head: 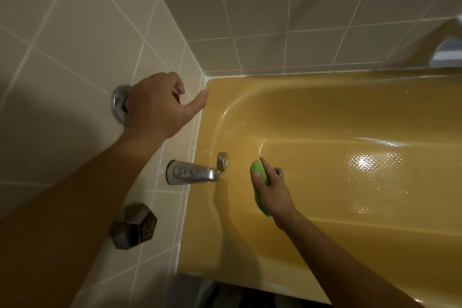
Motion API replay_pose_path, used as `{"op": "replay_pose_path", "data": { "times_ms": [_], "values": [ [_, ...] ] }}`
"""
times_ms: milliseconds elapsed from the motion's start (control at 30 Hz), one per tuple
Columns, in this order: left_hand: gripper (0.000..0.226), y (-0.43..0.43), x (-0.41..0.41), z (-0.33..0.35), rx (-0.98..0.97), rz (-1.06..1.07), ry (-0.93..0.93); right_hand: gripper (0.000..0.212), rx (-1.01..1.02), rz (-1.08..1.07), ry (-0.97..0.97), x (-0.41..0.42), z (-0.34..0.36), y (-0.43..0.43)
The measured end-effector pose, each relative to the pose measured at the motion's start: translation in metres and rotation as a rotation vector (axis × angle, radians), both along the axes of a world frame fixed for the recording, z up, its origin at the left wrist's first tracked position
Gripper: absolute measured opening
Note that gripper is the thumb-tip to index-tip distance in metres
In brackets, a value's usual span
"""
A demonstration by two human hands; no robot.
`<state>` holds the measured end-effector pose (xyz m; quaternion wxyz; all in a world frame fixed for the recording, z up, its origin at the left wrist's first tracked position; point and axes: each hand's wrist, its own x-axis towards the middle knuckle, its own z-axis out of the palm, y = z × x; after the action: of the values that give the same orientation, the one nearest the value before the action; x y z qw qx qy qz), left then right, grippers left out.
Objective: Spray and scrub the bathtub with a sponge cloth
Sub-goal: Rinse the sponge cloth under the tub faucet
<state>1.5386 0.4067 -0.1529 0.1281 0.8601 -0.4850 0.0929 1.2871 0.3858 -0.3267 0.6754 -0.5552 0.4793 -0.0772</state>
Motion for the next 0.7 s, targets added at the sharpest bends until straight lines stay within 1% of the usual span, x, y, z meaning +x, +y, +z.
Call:
{"op": "replay_pose_path", "data": {
  "times_ms": [67, 133, 167, 233, 300, 400, 467, 567, 600, 633, 700],
  "values": [
    [0.051, 0.008, -0.003, -0.013, -0.119, -0.021, -0.103, 0.055, 0.009, -0.004, -0.002, -0.002, -0.003, 0.006],
    [0.047, 0.012, -0.007, -0.019, -0.166, -0.008, -0.190, 0.056, 0.006, 0.007, -0.005, -0.006, -0.006, 0.010],
    [0.047, 0.012, -0.008, -0.019, -0.149, 0.002, -0.212, 0.056, 0.007, 0.011, -0.006, -0.008, -0.008, 0.011],
    [0.045, 0.011, -0.010, -0.014, -0.054, 0.021, -0.215, 0.056, 0.024, 0.013, -0.019, -0.013, -0.010, 0.010],
    [0.044, 0.001, -0.010, 0.001, 0.054, 0.028, -0.139, 0.056, 0.039, 0.024, -0.037, -0.018, -0.010, 0.008],
    [0.047, -0.025, 0.002, 0.027, 0.261, 0.065, 0.103, 0.057, 0.029, 0.049, -0.051, -0.024, -0.010, 0.001],
    [0.050, -0.038, 0.010, 0.037, 0.379, 0.080, 0.161, 0.057, -0.002, 0.068, -0.054, -0.026, -0.011, -0.002],
    [0.048, -0.041, 0.016, 0.028, 0.437, 0.100, 0.233, 0.059, -0.032, 0.085, -0.054, -0.030, -0.014, -0.006],
    [0.051, -0.039, 0.015, 0.023, 0.427, 0.121, 0.214, 0.059, -0.035, 0.088, -0.055, -0.030, -0.014, -0.007],
    [0.057, -0.037, 0.014, 0.019, 0.397, 0.132, 0.147, 0.059, -0.037, 0.090, -0.056, -0.030, -0.014, -0.007],
    [0.067, -0.032, 0.010, 0.016, 0.305, 0.089, -0.043, 0.059, -0.034, 0.087, -0.056, -0.029, -0.015, -0.008]
  ]
}}
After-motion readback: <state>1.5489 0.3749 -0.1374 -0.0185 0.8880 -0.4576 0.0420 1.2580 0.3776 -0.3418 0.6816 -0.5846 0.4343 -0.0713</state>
